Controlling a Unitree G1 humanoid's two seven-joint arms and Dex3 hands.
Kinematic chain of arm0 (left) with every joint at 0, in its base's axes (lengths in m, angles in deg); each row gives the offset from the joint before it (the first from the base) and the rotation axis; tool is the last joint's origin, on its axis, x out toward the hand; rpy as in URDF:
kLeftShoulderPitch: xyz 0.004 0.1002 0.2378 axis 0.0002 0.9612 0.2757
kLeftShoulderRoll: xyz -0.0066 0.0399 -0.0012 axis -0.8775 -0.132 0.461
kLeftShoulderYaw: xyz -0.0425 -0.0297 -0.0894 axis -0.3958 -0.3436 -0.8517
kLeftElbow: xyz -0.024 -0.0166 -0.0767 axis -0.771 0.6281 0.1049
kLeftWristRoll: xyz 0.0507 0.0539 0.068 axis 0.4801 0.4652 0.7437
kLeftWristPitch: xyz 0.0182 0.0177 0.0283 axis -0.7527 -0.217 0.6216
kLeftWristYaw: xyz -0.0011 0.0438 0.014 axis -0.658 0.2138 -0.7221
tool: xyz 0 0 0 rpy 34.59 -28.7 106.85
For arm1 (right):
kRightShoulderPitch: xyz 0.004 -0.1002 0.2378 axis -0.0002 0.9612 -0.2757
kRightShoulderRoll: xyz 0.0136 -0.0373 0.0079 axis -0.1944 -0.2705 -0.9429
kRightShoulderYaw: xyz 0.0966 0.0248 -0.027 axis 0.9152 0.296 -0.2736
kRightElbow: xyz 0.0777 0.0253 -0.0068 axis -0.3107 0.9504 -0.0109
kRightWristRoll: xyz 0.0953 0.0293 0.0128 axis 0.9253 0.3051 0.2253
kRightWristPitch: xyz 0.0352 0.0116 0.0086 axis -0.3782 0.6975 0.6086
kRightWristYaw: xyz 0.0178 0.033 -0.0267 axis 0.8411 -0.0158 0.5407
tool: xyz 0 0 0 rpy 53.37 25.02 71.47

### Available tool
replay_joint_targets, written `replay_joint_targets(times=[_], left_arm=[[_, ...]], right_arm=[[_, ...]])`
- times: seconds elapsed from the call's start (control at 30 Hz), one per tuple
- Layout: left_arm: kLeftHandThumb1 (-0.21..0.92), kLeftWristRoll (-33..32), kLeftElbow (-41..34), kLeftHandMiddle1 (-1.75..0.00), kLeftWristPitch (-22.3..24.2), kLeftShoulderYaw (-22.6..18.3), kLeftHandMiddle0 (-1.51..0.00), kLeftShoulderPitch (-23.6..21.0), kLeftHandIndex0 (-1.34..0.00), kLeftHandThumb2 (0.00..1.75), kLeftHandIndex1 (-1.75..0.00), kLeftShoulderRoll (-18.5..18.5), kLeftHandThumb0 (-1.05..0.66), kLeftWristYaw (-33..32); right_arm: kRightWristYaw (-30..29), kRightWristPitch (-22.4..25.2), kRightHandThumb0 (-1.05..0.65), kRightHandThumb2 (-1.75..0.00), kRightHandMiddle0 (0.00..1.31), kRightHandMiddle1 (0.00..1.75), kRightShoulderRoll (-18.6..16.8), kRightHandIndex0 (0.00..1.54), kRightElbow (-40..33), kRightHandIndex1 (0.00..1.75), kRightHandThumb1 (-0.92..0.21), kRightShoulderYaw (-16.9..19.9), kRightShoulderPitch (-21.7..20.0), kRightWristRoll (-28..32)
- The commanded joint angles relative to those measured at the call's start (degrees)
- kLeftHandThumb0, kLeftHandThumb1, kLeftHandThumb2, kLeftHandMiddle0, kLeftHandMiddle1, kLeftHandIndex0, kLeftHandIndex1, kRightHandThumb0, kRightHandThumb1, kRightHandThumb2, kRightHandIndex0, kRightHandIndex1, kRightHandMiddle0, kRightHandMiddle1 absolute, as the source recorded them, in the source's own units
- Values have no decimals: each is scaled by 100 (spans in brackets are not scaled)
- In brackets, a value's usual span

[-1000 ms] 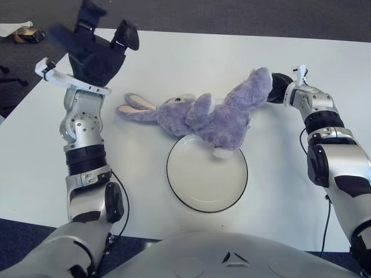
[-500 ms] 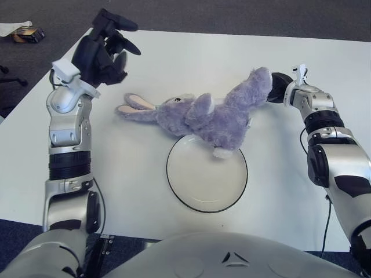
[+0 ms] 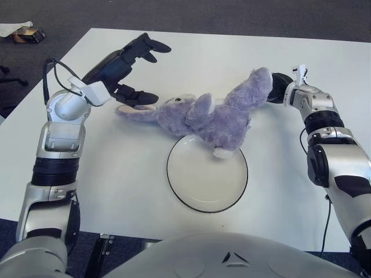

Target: Put the doll into the plate.

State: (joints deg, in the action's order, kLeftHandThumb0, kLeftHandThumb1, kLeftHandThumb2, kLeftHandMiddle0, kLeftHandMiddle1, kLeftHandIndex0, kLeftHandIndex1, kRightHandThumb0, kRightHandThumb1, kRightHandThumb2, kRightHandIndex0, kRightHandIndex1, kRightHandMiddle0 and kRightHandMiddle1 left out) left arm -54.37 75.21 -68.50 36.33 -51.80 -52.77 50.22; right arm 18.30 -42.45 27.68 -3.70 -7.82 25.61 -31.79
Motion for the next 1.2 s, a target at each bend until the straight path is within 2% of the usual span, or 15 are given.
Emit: replay_joint_targets(times=[0.0,0.2,0.33,0.67,0.87,1.17], left_arm=[[70,96,-46,-73,-93,85,0,52,0,44,-62,-130,-98,38],[73,312,-50,-37,-278,179,0,111,0,44,-37,-197,-101,-23],[73,523,-242,-25,-227,278,0,234,0,43,-28,-166,-103,-82],[73,703,-426,-15,-174,483,0,402,0,41,-16,-174,-101,-24],[71,726,-579,-12,112,643,0,415,0,42,-14,-214,-98,167],[66,1038,-639,-13,115,803,0,487,0,49,-15,-244,-95,84]], right_arm=[[-49,178,-1,-160,67,159,-56,85,114,175,-3,-38,218,-116],[-77,218,-1,-159,66,158,-66,83,97,175,-4,-1,226,-84],[-36,202,-1,-158,66,158,-67,83,104,175,-5,6,242,-84],[-50,175,-1,-159,66,158,-66,84,151,175,-4,5,221,-125],[-8,164,-1,-161,67,159,-59,85,153,175,-3,-12,224,-131],[-38,152,-2,-162,68,158,-70,86,123,175,-1,55,259,-96]])
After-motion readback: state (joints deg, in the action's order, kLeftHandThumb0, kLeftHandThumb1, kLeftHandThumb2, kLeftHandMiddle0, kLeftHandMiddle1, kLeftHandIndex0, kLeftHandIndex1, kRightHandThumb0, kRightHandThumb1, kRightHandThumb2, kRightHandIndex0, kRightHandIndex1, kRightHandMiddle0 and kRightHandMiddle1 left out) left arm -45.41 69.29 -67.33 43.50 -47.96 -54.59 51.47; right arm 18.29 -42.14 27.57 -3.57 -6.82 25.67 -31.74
